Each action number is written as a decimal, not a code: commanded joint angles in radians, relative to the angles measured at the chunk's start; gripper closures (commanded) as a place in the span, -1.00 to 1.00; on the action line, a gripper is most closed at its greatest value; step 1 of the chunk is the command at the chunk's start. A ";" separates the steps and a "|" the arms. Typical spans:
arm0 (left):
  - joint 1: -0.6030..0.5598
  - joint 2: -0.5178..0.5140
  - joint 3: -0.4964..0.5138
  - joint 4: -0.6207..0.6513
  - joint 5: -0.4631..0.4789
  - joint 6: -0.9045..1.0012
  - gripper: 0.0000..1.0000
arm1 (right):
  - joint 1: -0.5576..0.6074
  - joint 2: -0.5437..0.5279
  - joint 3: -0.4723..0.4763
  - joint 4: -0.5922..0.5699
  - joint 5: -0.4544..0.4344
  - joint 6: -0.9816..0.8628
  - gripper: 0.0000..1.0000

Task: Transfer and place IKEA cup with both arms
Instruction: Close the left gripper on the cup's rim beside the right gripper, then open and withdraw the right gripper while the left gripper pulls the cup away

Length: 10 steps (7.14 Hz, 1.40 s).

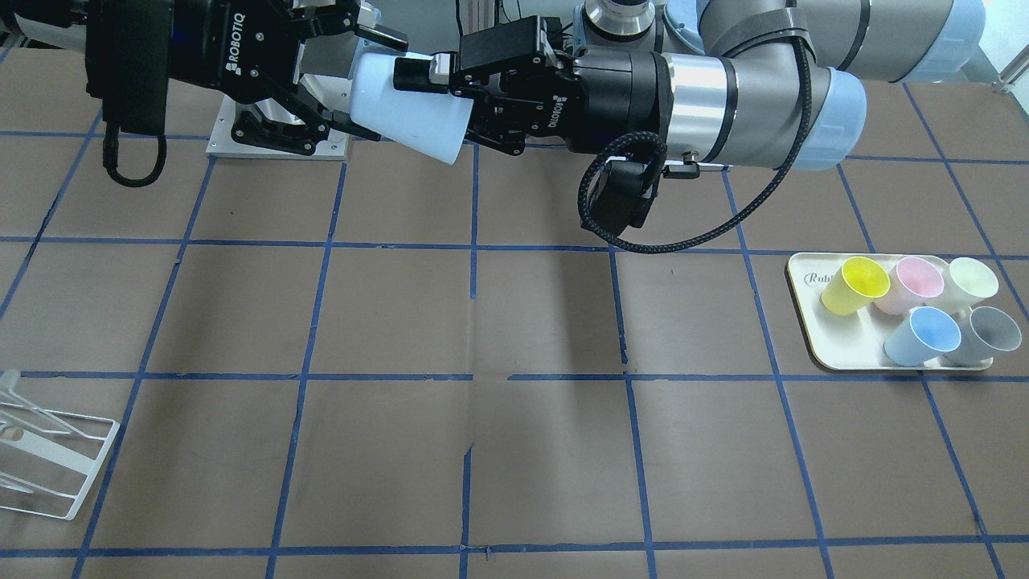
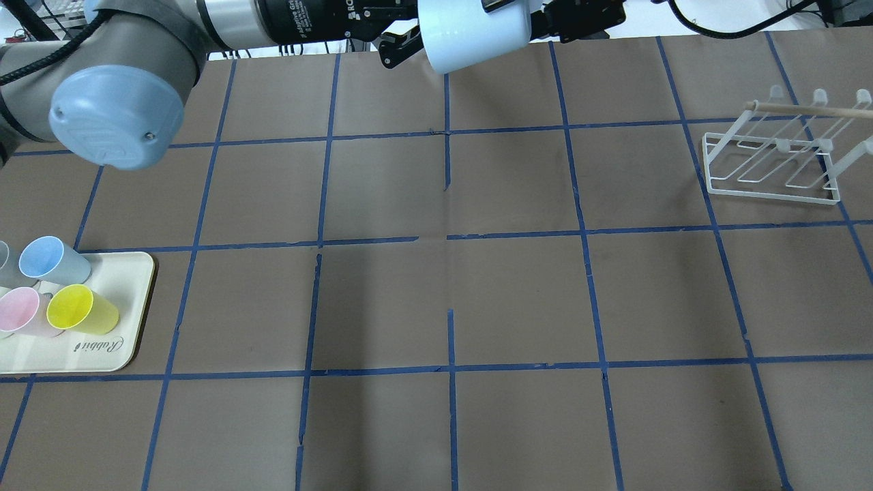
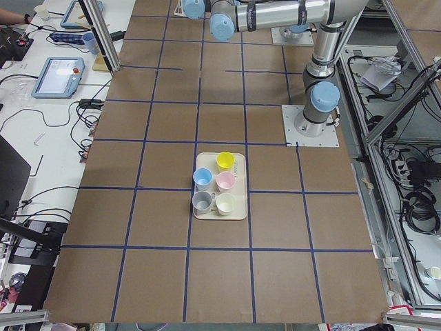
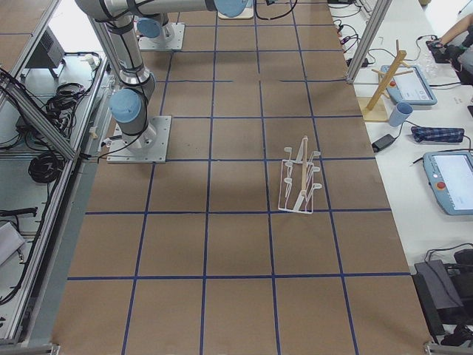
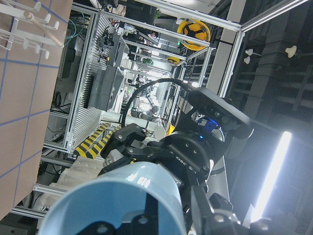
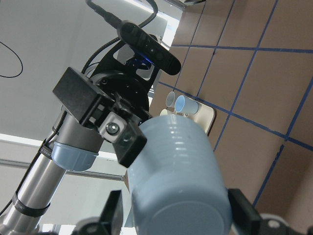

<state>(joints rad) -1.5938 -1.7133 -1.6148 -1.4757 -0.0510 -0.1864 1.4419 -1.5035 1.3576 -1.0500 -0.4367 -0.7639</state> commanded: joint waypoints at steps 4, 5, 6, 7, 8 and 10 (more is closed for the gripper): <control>0.002 0.000 0.001 0.012 0.000 -0.015 0.34 | -0.008 -0.015 -0.015 -0.005 -0.110 0.011 -1.00; 0.012 0.000 0.003 0.014 0.006 -0.033 0.35 | -0.023 -0.011 -0.058 -0.007 -0.228 0.014 -1.00; 0.021 0.000 0.000 0.031 0.016 -0.060 0.38 | -0.050 -0.004 -0.099 -0.008 -0.358 0.024 -1.00; 0.053 0.000 -0.001 0.037 0.061 -0.088 0.57 | -0.073 -0.004 -0.112 -0.011 -0.476 0.059 -1.00; 0.098 0.000 -0.001 0.038 0.097 -0.099 1.00 | -0.080 -0.006 -0.123 -0.056 -0.643 0.148 -1.00; 0.206 0.000 -0.001 0.043 0.263 -0.111 1.00 | -0.075 0.006 -0.100 -0.185 -0.960 0.347 -1.00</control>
<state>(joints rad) -1.4543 -1.7134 -1.6177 -1.4347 0.1049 -0.2870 1.3664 -1.5060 1.2475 -1.1785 -1.2446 -0.5223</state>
